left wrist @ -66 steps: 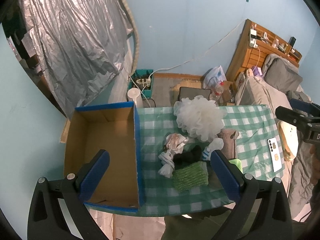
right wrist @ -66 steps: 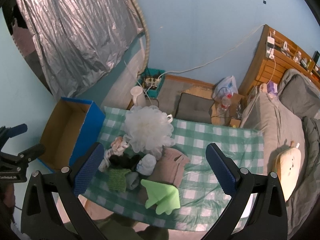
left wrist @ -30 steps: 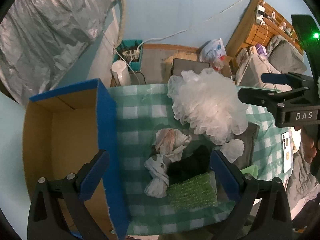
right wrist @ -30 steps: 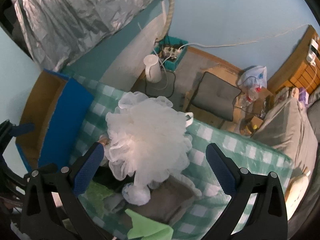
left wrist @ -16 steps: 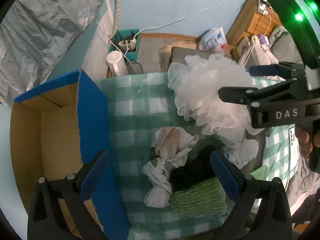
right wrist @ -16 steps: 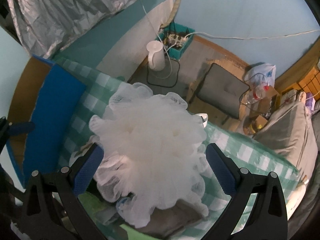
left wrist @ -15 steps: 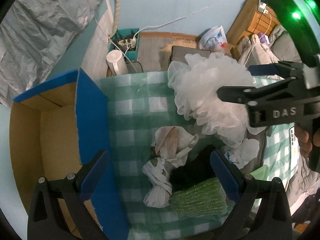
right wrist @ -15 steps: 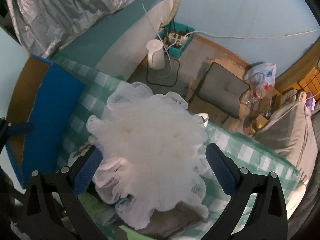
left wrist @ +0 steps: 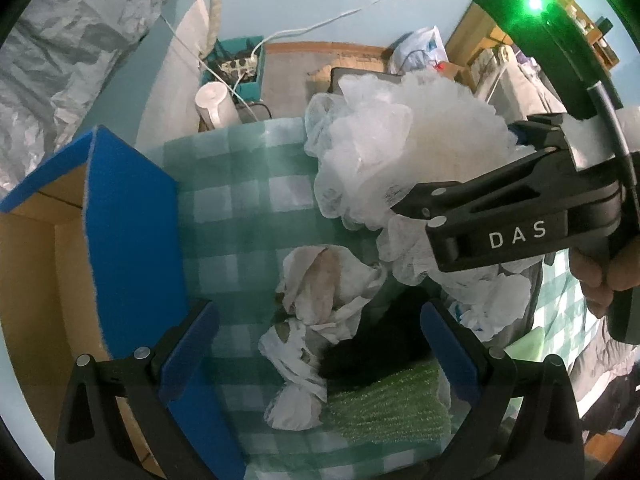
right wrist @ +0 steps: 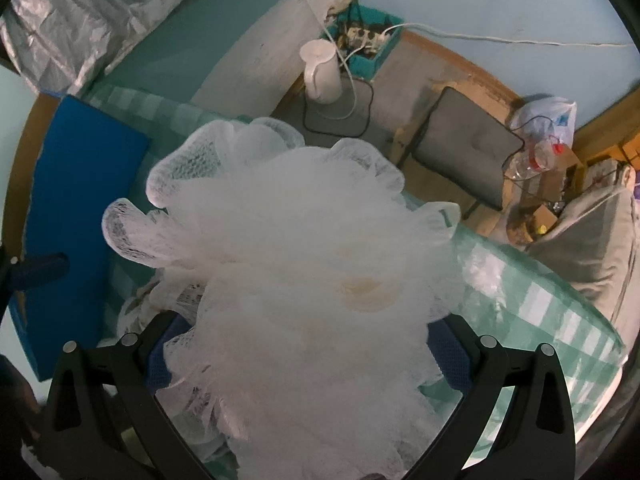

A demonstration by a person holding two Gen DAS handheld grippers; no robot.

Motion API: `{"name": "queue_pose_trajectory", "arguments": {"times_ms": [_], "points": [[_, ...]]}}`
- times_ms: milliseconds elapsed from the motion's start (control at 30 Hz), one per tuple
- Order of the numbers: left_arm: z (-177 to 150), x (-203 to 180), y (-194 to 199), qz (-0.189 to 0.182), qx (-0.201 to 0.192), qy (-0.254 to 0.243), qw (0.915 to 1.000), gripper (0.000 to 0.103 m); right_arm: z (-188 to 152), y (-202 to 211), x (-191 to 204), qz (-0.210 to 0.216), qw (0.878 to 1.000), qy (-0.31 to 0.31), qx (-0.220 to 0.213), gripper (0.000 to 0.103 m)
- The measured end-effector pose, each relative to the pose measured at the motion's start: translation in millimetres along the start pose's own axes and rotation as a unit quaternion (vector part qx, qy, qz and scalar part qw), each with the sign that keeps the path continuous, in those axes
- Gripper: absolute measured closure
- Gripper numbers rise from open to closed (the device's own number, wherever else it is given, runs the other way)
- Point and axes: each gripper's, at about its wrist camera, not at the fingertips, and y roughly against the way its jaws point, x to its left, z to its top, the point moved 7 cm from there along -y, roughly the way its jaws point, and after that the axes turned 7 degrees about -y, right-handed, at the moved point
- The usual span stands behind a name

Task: Organize soft objects
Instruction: 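Lower the right gripper onto the white mesh bath puff and grasp it, then lift the bath puff with the right gripper while the left gripper grasps the white sock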

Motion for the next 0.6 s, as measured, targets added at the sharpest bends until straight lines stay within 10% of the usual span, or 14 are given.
{"name": "queue_pose_trajectory", "arguments": {"times_ms": [333,600], "points": [[-8,3,-23,-0.010,0.032,0.019,0.9993,0.001,-20,-33,-10,0.004,0.999,-0.004,0.042,0.013],[-6,1,-37,-0.009,0.051,0.012,0.9986,0.001,-25,-19,-7,0.027,1.000,-0.004,0.010,0.043]]}}
